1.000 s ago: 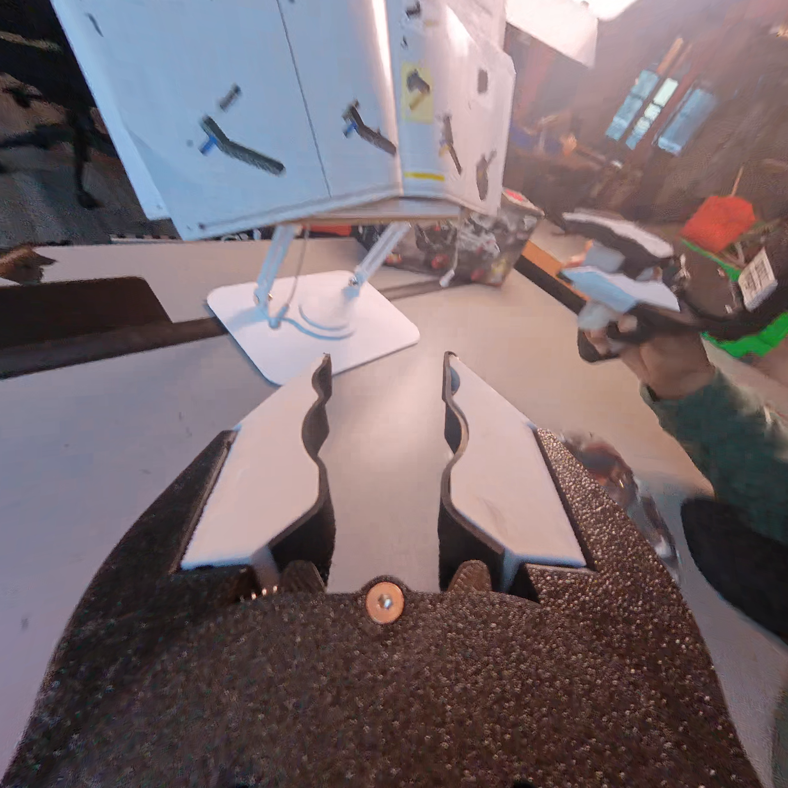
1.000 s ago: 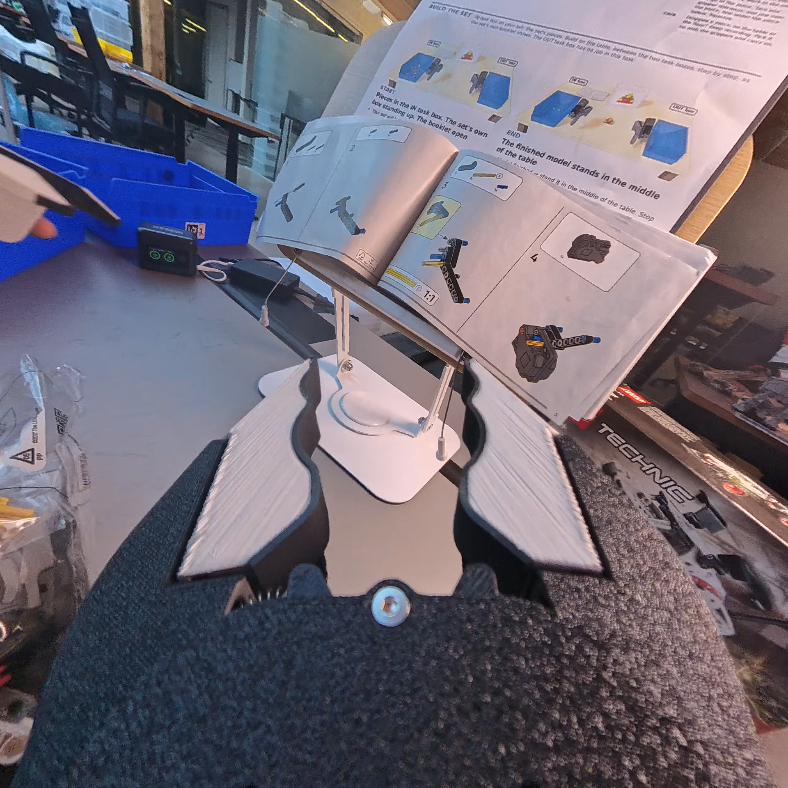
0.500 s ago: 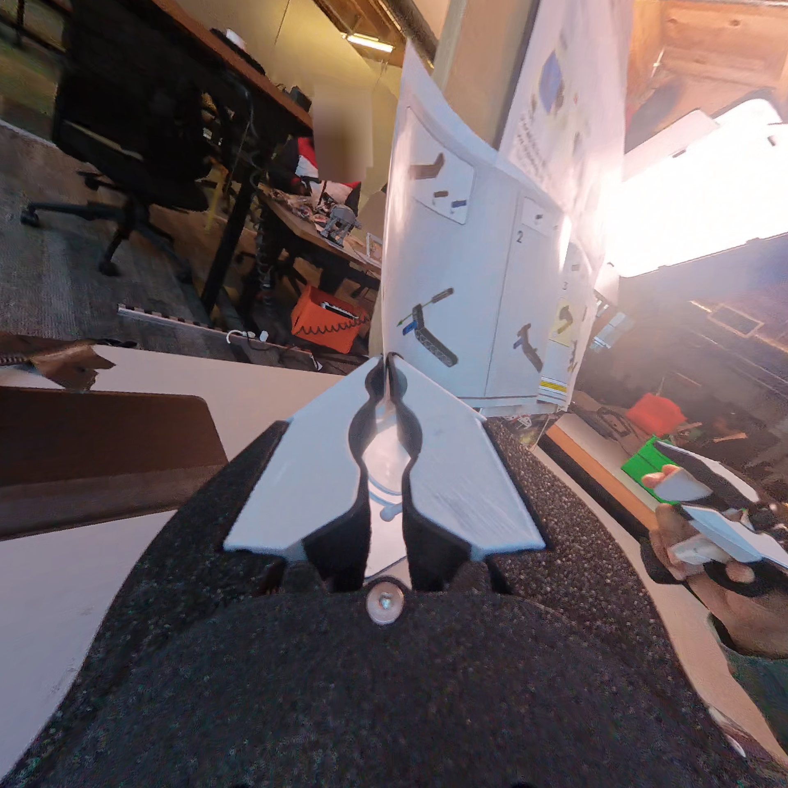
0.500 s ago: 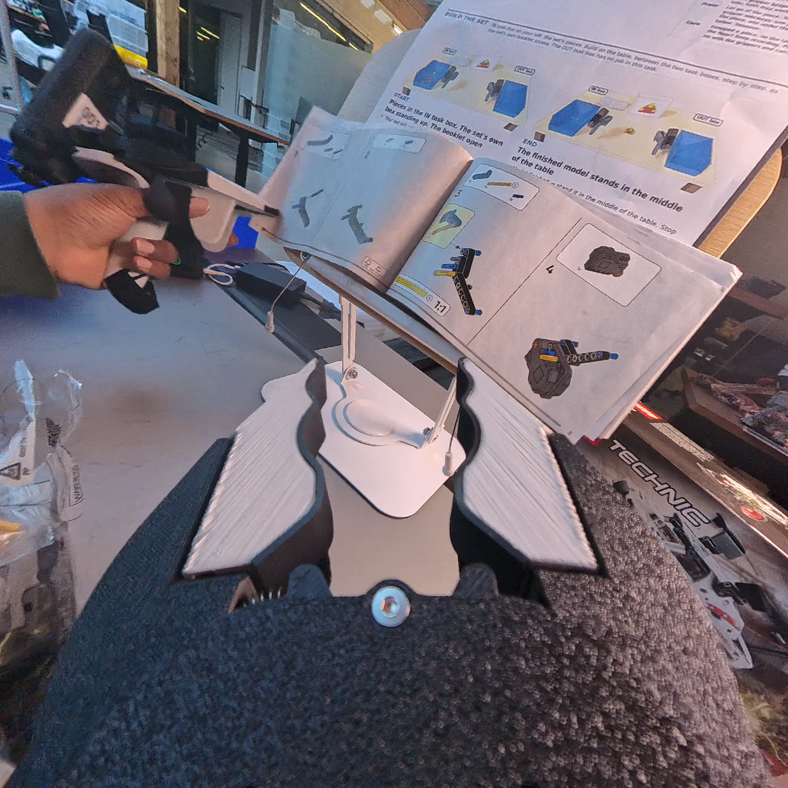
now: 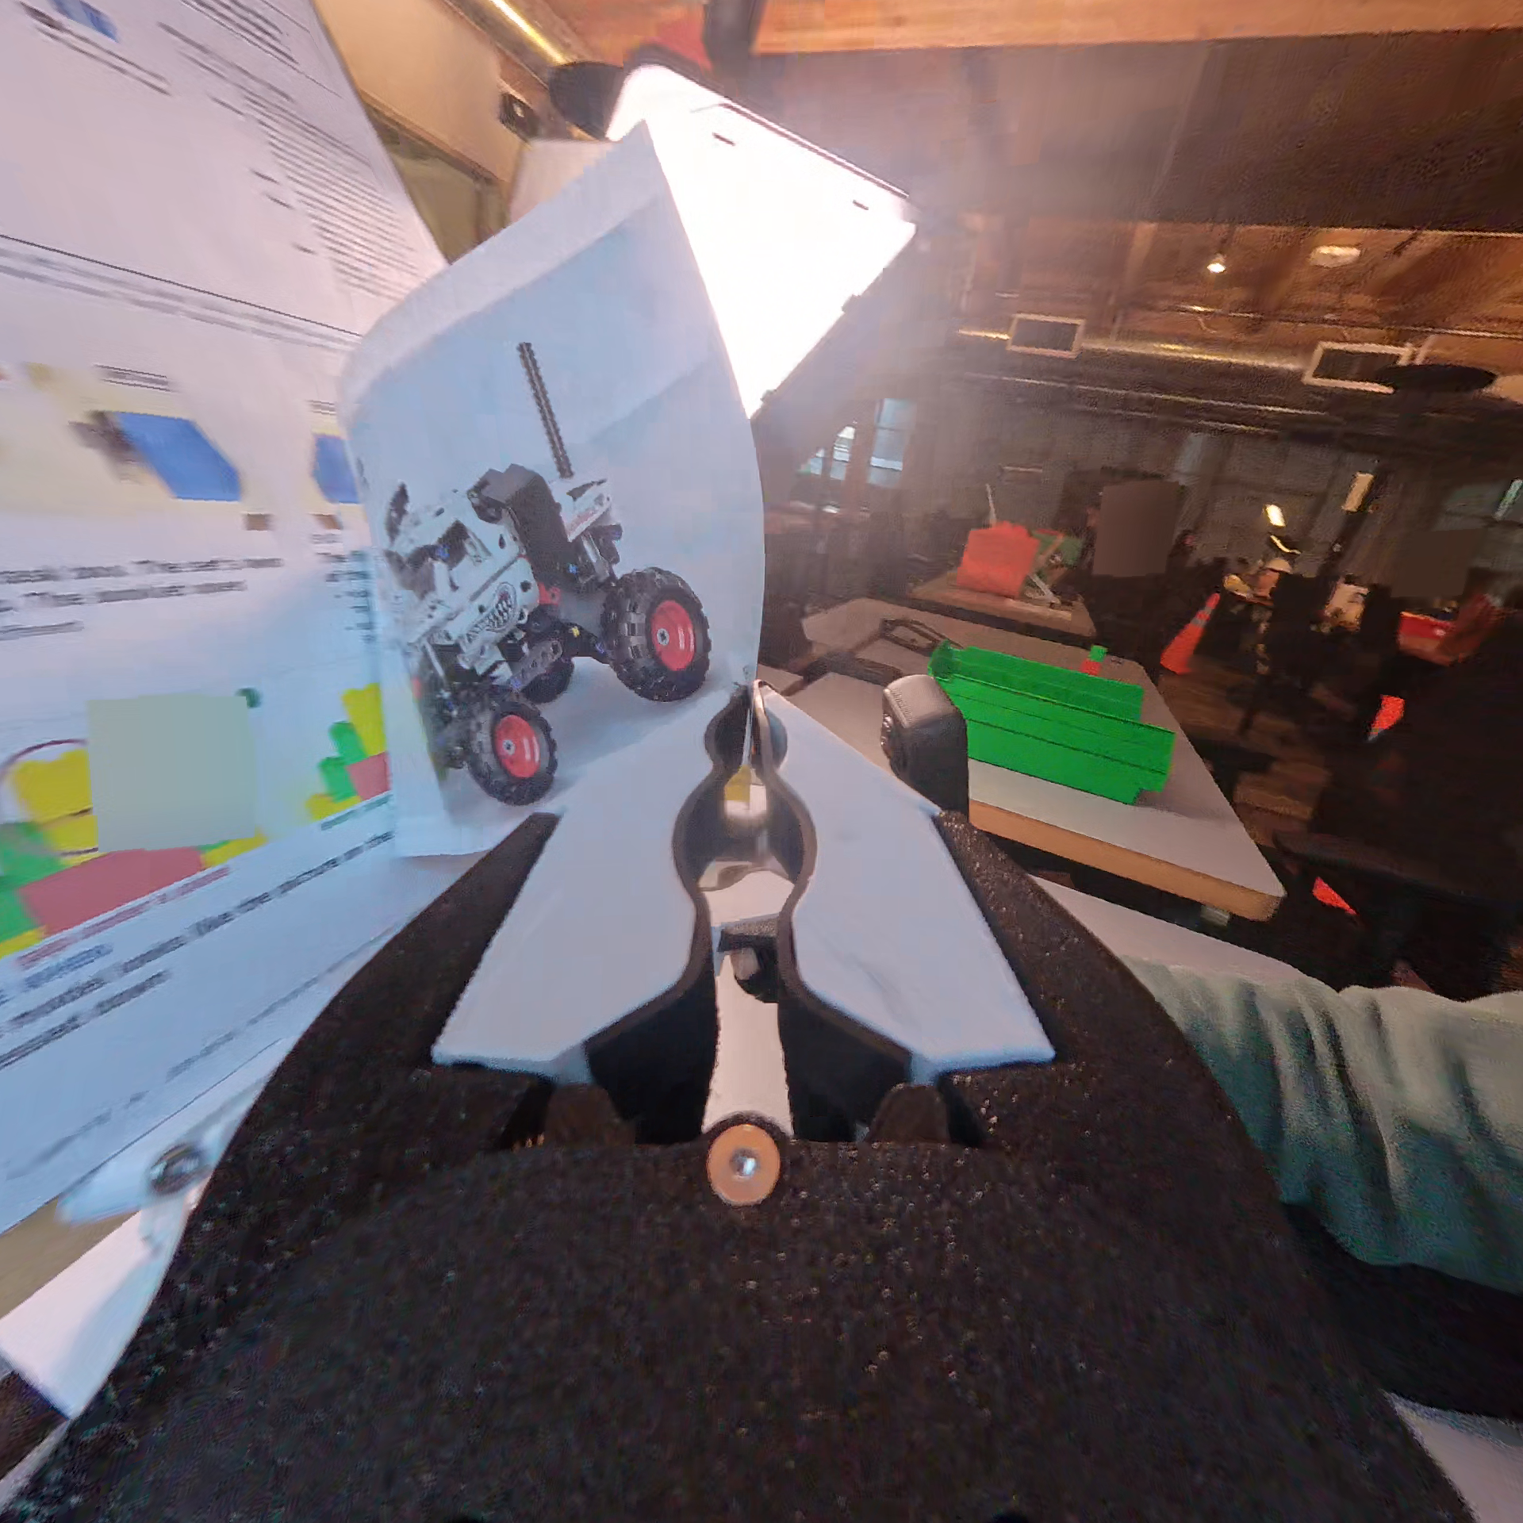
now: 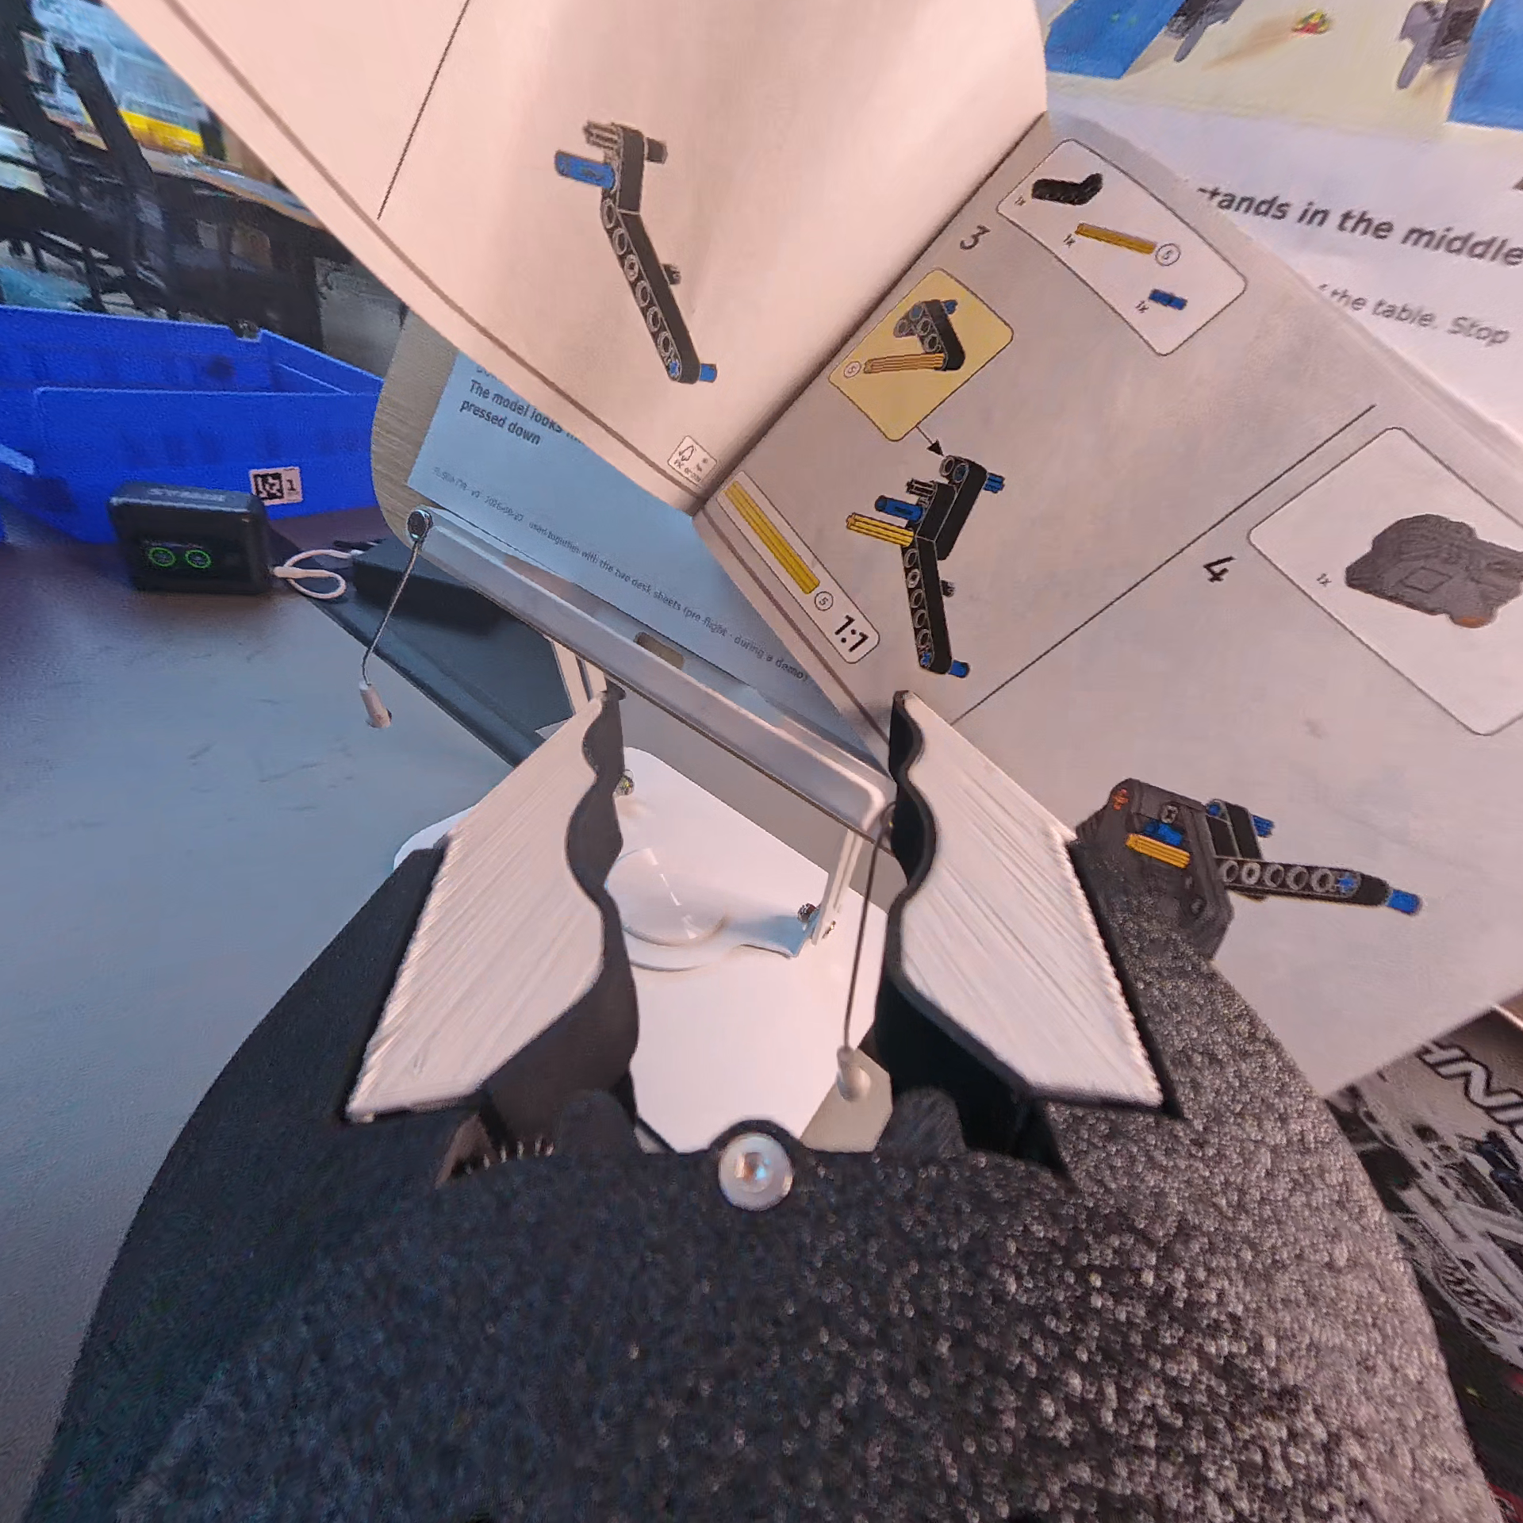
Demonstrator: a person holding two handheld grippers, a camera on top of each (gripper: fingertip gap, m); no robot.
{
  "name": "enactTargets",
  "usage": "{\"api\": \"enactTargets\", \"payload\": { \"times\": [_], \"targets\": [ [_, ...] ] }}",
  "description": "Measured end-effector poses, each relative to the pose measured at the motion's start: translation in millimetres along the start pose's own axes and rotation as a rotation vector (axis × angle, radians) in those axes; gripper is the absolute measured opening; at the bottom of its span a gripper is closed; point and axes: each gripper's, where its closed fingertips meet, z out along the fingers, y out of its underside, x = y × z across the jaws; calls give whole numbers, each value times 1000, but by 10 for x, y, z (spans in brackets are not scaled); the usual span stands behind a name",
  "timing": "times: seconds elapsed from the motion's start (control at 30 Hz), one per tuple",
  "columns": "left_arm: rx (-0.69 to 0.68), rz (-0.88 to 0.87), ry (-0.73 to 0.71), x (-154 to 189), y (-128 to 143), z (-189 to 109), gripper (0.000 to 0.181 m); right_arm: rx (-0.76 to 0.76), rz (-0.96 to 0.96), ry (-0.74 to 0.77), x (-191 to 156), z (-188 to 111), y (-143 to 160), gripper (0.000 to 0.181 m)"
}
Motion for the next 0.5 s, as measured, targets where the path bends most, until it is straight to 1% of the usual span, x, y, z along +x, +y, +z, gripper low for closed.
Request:
{"api": "enactTargets", "payload": {
  "times": [0.07,0.13,0.17,0.23,0.3,0.33,0.4,0.47,0.5],
  "targets": [
    [-48,25,35,94,92,249,0,0,-16,18,119,-112,15,66],
    [-99,75,26,84,198,468,0,17,7,14,227,-248,-6,67],
    [-126,72,30,76,255,573,0,37,27,4,261,-325,-36,69],
    [-187,59,39,58,377,770,0,77,41,-39,267,-471,-94,80],
    [-246,74,24,2,501,933,0,135,85,-134,172,-618,-189,91],
    [-280,75,22,-19,574,999,0,185,134,-205,97,-706,-275,97],
    [-341,94,21,-54,718,1093,0,281,292,-309,71,-862,-458,100],
    [-410,150,-2,-106,880,1134,0,350,485,-364,203,-927,-614,98],
    [-435,171,-6,-114,953,1145,0,346,556,-371,280,-899,-640,94]
  ]
}}
